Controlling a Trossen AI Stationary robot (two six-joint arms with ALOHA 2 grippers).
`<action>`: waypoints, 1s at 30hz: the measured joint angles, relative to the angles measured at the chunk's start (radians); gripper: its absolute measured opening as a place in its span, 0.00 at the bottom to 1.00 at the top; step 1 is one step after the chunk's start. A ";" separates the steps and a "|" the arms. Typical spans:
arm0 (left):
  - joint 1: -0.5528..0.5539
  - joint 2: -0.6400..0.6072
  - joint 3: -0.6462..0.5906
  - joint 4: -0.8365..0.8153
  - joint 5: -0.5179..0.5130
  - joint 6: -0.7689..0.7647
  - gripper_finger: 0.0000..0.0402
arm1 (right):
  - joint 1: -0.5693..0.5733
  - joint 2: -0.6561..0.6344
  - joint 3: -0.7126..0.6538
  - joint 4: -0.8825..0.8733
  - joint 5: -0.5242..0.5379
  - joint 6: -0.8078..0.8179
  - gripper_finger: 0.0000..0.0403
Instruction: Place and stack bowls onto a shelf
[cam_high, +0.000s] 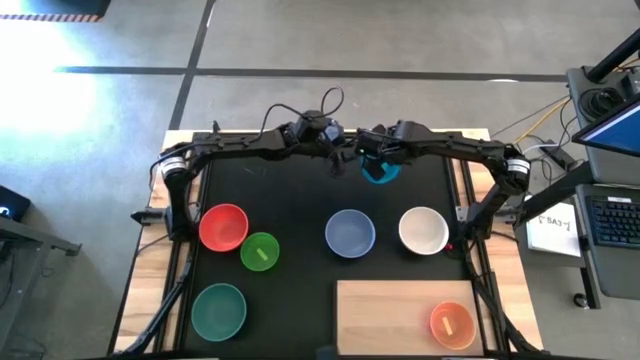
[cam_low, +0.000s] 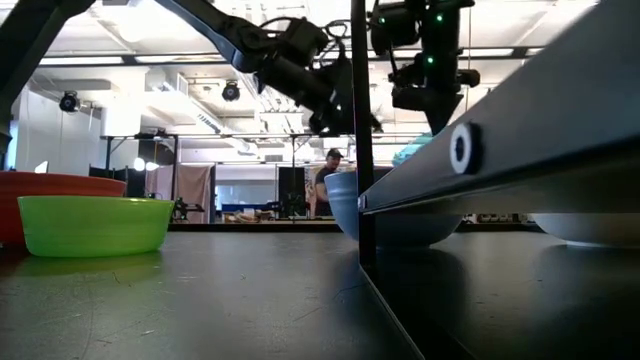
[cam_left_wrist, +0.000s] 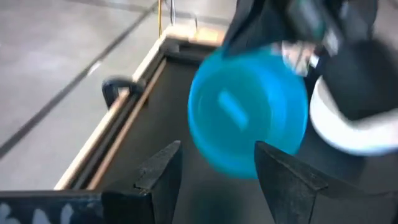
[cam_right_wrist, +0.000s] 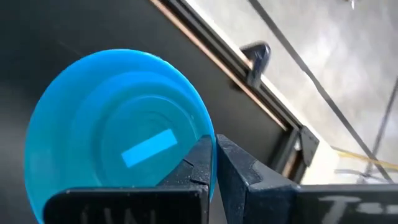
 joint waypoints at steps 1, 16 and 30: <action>0.005 0.000 -0.001 -0.018 -0.001 0.006 0.45 | -0.003 0.000 0.000 -0.016 -0.007 0.000 0.02; 0.130 -0.002 -0.002 -0.193 -0.007 0.059 0.44 | 0.054 -0.085 0.000 -0.153 -0.368 0.059 0.02; 0.186 -0.002 -0.002 -0.224 -0.010 0.050 0.44 | 0.505 -0.154 0.000 -0.153 -0.669 0.539 0.02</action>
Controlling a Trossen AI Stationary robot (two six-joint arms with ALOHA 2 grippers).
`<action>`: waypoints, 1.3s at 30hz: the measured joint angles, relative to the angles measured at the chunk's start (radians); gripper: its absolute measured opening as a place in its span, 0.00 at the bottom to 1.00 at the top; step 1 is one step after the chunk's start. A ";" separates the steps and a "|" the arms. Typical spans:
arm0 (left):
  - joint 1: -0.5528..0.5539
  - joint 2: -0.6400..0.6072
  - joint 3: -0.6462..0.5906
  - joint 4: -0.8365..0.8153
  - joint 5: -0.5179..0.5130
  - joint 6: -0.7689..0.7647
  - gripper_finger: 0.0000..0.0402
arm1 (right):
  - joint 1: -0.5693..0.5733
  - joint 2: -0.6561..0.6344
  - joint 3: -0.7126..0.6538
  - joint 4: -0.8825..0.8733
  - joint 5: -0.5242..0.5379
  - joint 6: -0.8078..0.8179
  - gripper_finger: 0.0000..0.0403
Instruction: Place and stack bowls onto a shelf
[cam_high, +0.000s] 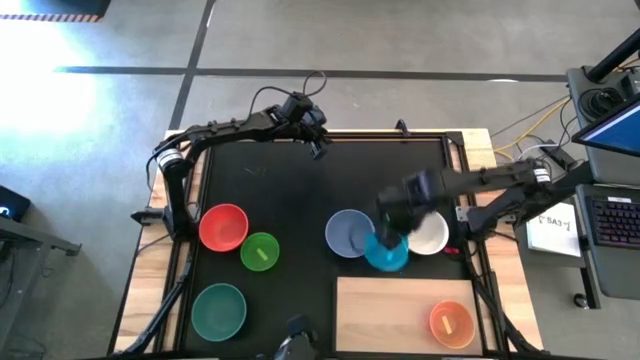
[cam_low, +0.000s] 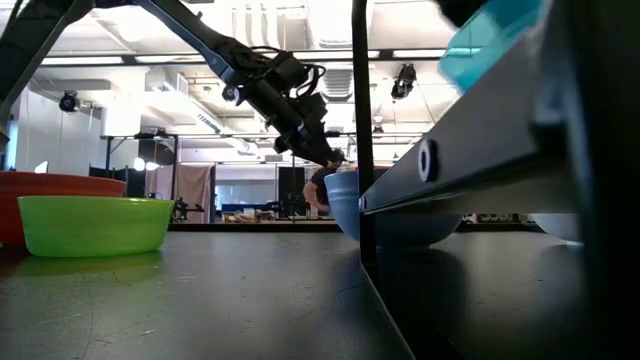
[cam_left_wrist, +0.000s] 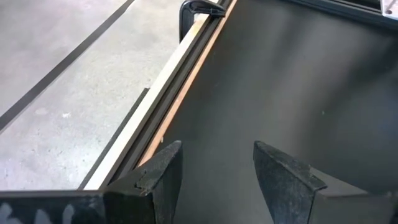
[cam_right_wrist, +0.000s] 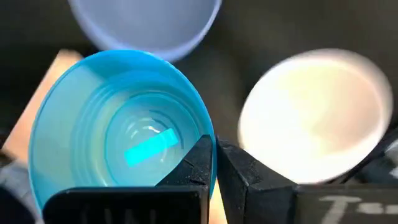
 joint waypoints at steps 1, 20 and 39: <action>0.001 0.000 0.000 0.000 0.000 0.000 0.44 | 0.044 -0.001 0.000 -0.001 -0.003 0.055 0.02; 0.000 0.002 -0.001 0.001 0.000 -0.046 0.44 | 0.735 -0.018 -0.008 -0.014 -0.104 0.872 0.02; 0.000 0.002 -0.001 0.008 0.000 -0.065 0.44 | 0.762 -0.015 -0.217 0.125 -0.183 0.857 0.02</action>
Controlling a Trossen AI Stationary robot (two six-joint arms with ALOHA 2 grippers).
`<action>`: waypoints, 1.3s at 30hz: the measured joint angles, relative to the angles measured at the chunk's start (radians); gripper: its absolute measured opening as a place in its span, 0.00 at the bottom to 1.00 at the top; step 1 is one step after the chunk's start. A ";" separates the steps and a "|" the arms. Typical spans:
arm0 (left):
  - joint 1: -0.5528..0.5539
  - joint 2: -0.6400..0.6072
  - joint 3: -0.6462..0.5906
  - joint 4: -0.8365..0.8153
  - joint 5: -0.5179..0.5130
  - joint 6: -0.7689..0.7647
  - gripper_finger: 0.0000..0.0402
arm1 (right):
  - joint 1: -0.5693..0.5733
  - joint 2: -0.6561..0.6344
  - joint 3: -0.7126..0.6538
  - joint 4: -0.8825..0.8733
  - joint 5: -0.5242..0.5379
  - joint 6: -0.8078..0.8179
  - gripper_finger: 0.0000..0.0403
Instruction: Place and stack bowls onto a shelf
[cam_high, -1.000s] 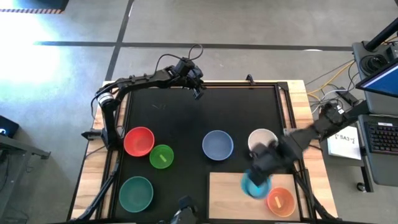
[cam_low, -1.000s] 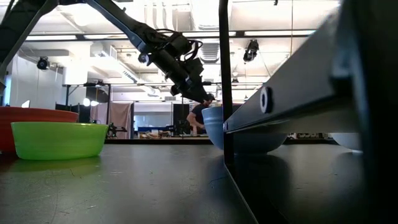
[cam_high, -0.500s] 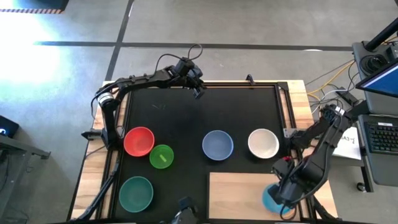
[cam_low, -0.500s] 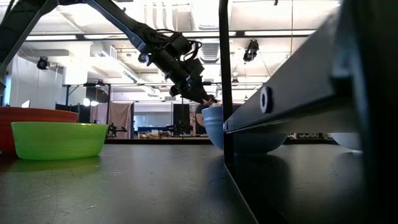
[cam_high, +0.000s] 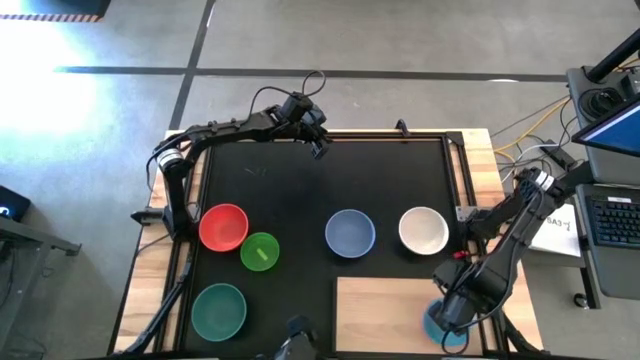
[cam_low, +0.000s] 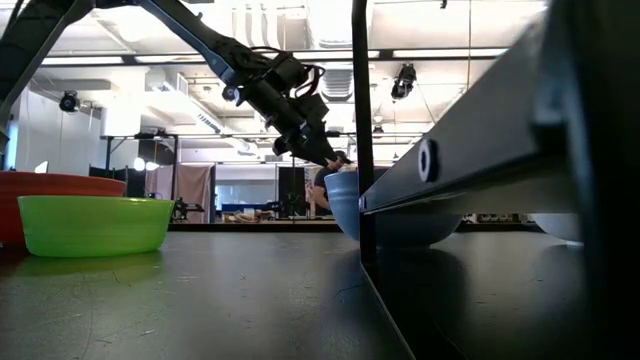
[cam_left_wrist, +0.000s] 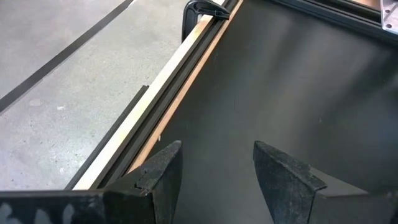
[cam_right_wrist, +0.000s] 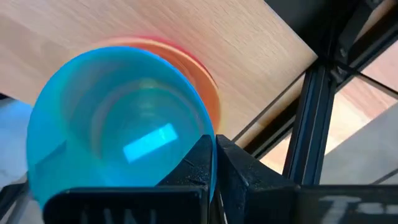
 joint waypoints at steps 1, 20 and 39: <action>0.000 0.000 0.000 0.000 0.000 0.000 0.44 | 0.000 0.000 -0.006 0.006 0.002 -0.007 0.02; 0.000 0.000 0.000 0.007 0.000 0.000 0.44 | 0.000 -0.004 0.033 0.001 0.019 -0.040 0.21; 0.000 0.000 0.000 0.004 0.000 -0.004 0.44 | 0.000 0.007 0.078 -0.059 0.069 -0.078 0.22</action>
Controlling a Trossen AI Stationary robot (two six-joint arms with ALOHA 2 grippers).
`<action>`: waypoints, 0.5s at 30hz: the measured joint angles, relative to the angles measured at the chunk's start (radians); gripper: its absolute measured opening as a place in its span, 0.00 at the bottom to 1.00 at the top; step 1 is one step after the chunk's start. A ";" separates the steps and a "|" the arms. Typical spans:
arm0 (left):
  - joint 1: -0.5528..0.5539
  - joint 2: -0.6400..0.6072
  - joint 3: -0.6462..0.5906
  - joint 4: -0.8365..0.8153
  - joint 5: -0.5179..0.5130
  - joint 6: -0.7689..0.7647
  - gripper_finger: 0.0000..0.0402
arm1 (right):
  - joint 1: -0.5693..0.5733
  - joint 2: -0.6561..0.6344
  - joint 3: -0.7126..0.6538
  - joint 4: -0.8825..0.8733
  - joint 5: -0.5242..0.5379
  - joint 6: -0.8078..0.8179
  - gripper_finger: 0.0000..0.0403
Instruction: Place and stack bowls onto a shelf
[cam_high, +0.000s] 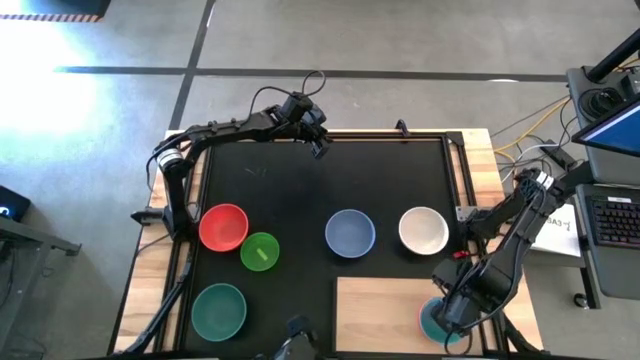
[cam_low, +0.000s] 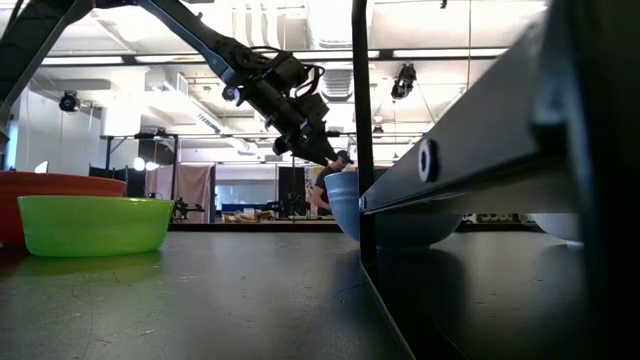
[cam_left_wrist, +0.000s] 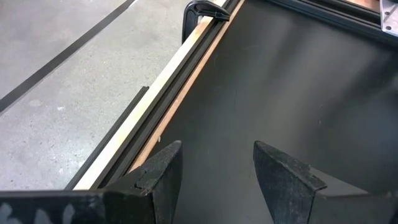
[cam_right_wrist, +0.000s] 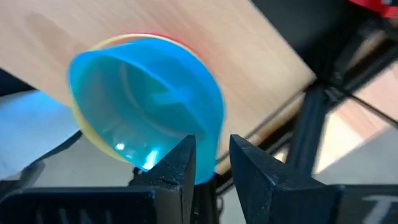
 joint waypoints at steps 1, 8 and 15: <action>0.000 0.000 0.000 0.000 0.000 0.000 0.44 | 0.000 0.001 0.000 0.013 0.005 0.000 0.22; 0.000 0.000 0.000 0.000 0.000 0.000 0.44 | 0.000 0.002 -0.015 0.005 0.119 -0.007 0.25; 0.000 0.000 0.000 0.000 0.000 0.005 0.44 | 0.000 0.039 -0.056 0.018 0.122 -0.072 0.21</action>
